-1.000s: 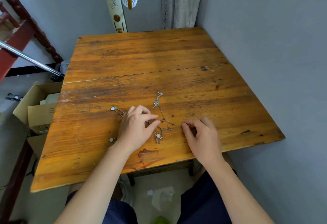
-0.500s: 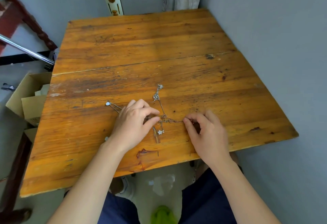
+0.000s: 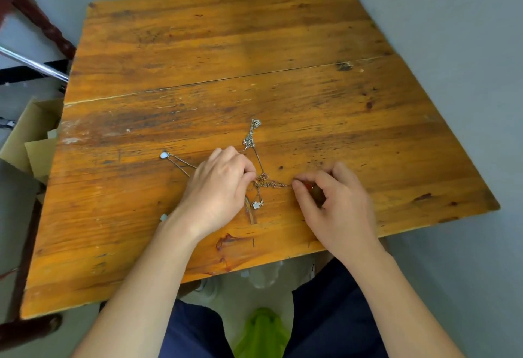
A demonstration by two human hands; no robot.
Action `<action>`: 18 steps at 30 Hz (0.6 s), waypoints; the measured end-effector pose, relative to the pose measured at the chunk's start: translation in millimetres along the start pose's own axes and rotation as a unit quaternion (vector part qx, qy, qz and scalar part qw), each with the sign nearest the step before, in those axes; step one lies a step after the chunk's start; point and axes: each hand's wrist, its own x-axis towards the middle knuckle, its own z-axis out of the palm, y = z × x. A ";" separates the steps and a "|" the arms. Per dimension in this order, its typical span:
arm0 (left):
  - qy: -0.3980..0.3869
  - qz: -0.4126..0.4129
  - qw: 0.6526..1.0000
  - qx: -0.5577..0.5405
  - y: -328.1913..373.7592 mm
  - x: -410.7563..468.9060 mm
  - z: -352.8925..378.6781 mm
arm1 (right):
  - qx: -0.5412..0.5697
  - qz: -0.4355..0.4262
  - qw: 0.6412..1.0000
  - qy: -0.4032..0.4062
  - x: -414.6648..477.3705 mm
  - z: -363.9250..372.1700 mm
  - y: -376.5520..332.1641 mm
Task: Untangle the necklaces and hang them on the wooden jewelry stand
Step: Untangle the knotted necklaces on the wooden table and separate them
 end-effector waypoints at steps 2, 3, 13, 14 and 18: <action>-0.003 -0.007 1.000 -0.016 -1.3 0.7 0.7 | 0.007 -0.017 1.000 0.003 7.1 1.5 -6.6; 0.002 -0.014 1.000 -0.028 -1.7 1.2 1.0 | 0.011 -0.022 1.000 0.004 11.3 3.7 -9.8; 0.044 -0.017 0.996 -0.069 -2.9 -9.4 -2.0 | 0.052 -0.016 0.998 -0.039 11.6 18.3 -11.1; 0.047 -0.017 0.996 -0.073 -3.4 -14.1 -1.3 | 0.054 -0.016 0.997 -0.044 11.2 17.4 -10.7; 0.045 -0.033 0.994 -0.090 -4.6 -32.5 -3.1 | 0.051 -0.019 0.996 -0.067 9.6 14.6 -8.5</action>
